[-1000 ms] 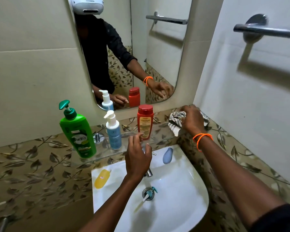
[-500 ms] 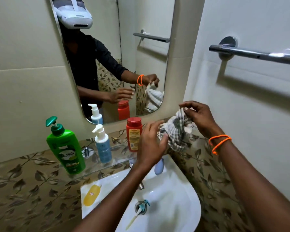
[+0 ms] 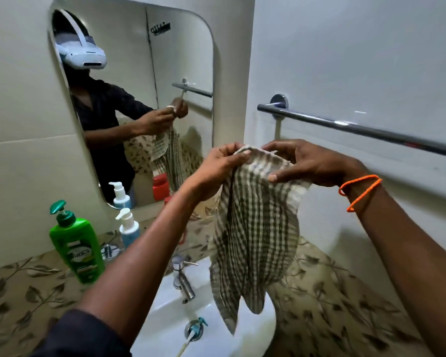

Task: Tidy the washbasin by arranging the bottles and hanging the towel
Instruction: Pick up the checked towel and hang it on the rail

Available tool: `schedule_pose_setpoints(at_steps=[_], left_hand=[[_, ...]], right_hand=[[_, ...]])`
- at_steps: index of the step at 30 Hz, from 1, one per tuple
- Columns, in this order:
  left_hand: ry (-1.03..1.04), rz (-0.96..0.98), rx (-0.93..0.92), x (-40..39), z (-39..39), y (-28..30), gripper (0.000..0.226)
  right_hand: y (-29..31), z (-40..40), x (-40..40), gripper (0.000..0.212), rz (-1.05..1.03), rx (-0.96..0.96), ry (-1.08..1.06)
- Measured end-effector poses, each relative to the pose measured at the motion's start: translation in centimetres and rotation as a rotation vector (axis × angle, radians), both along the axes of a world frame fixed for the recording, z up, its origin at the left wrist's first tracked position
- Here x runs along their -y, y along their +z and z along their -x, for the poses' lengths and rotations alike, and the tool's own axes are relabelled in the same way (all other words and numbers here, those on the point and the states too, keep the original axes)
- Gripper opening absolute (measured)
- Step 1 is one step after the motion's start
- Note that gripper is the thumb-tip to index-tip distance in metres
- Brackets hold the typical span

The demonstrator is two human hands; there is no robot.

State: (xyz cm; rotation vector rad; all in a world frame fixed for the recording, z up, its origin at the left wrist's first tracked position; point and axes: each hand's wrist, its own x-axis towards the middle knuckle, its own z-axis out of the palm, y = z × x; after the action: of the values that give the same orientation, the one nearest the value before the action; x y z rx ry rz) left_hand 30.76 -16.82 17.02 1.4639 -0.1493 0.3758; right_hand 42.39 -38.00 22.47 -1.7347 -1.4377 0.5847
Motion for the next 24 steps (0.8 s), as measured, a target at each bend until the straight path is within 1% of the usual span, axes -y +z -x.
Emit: schedule_pose_setpoints(at_steps=[1, 3, 4, 5, 6, 7, 8, 9, 10, 11, 12, 13, 14, 15, 17, 18, 19, 20, 21, 22, 24], left_hand=[[0.075, 0.014, 0.024, 0.2, 0.3, 0.4, 0.013], [0.193, 0.017, 0.068, 0.1, 1.5, 1.0, 0.008], [0.212, -0.026, 0.088, -0.1, 2.3, 1.1, 0.008], [0.193, -0.112, 0.088, -0.4, 3.1, 1.0, 0.015], [0.128, -0.228, 0.057, -0.7, 3.9, 0.8, 0.024], [0.039, -0.390, -0.003, -1.0, 4.6, 0.4, 0.028], [-0.053, -0.579, -0.076, -1.2, 5.2, 0.1, 0.027], [-0.118, -0.768, -0.150, -1.3, 5.4, -0.4, 0.024], [-0.128, -0.929, -0.212, -1.4, 5.4, -0.9, 0.024], [-0.086, -1.059, -0.266, -1.7, 5.3, -1.1, 0.024], [-0.026, -1.136, -0.309, -1.9, 5.3, -1.1, 0.022], [0.030, -1.148, -0.345, -2.1, 5.3, -0.9, 0.020], [0.073, -1.082, -0.365, -2.3, 5.5, -0.5, 0.020], [0.105, -0.939, -0.363, -2.3, 5.5, 0.1, 0.020], [0.131, -0.490, -0.290, -1.5, 5.3, 2.5, 0.023], [0.100, -0.235, -0.239, -0.8, 4.8, 4.1, 0.023], [0.041, -0.007, -0.189, 0.2, 4.1, 5.8, 0.023], [-0.038, 0.176, -0.138, 1.5, 3.2, 7.6, 0.024], [-0.110, 0.318, -0.083, 2.7, 2.2, 9.4, 0.026], [-0.155, 0.437, -0.026, 4.1, 1.1, 11.1, 0.028], [-0.184, 0.595, 0.073, 6.8, -1.0, 13.9, 0.032]], right_hand=[[0.5, 0.6, 0.7, 0.039, 0.014, 0.047, -0.029], [1.6, 1.7, 1.9, 0.026, -0.056, 0.110, -0.096], [2.0, 2.3, 2.4, 0.020, -0.140, 0.103, -0.140], [2.4, 3.0, 2.9, 0.011, -0.233, 0.065, -0.201], [2.9, 3.6, 3.4, 0.007, -0.321, 0.002, -0.264], [3.3, 4.1, 4.0, 0.018, -0.396, -0.046, -0.339], [3.8, 4.8, 4.8, 0.027, -0.446, -0.069, -0.396], [4.2, 5.6, 5.6, 0.032, -0.470, -0.053, -0.452], [4.6, 6.5, 6.4, 0.036, -0.479, -0.027, -0.499], [5.0, 7.2, 7.2, 0.037, -0.486, -0.021, -0.532], [5.5, 8.0, 8.0, 0.037, -0.494, -0.057, -0.567], [5.8, 8.6, 8.9, 0.036, -0.514, -0.122, -0.597], [6.2, 9.2, 9.7, 0.035, -0.544, -0.202, -0.617], [6.4, 9.5, 10.6, 0.035, -0.584, -0.274, -0.624], [6.8, 10.2, 12.1, 0.034, -0.689, -0.384, -0.645], [7.0, 10.5, 12.5, 0.034, -0.753, -0.396, -0.655], [7.2, 10.7, 12.8, 0.034, -0.819, -0.367, -0.677], [7.5, 10.9, 12.7, 0.034, -0.887, -0.295, -0.720], [7.8, 11.1, 12.5, 0.034, -0.948, -0.169, -0.794], [8.1, 11.1, 12.4, 0.032, -0.994, 0.009, -0.905], [8.7, 10.6, 11.9, 0.027, -0.982, 0.389, -1.154]])
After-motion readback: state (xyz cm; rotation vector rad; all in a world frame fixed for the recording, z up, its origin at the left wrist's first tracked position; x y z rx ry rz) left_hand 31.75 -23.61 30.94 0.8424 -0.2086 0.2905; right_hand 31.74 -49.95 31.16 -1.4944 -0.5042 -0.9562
